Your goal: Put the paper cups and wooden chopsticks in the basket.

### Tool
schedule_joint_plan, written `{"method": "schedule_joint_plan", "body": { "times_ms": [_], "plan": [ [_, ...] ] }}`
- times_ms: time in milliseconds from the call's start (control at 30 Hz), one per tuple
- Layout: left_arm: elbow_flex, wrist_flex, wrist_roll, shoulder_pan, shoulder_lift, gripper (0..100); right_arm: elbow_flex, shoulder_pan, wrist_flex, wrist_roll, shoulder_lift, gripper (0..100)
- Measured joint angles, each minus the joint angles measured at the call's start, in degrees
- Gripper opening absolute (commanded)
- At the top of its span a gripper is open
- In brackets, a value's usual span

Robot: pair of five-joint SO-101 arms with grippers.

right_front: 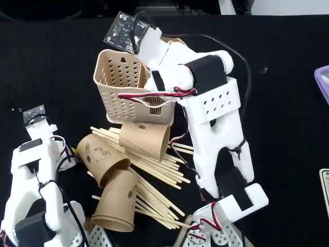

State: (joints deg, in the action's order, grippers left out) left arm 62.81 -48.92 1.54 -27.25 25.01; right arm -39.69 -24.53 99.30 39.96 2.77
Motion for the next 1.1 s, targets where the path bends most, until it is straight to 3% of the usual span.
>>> {"method": "schedule_joint_plan", "body": {
  "times_ms": [167,400,633,833,1100],
  "plan": [
    [0.0,0.0,0.0,0.0,0.0,23,0.0,-1.1,0.0,-2.0,0.0,22.1],
    [0.0,0.0,0.0,0.0,0.0,23,-4.7,-3.2,0.0,-2.7,0.0,19.8],
    [0.0,0.0,0.0,0.0,0.0,23,-2.1,-4.5,0.1,-8.7,-5.7,19.8],
    [0.0,0.0,0.0,0.0,0.0,23,18.6,-10.7,0.1,-9.4,-24.5,19.8],
    [0.0,0.0,0.0,0.0,0.0,23,61.4,-15.0,-5.4,-10.7,-48.8,19.8]
  ]
}}
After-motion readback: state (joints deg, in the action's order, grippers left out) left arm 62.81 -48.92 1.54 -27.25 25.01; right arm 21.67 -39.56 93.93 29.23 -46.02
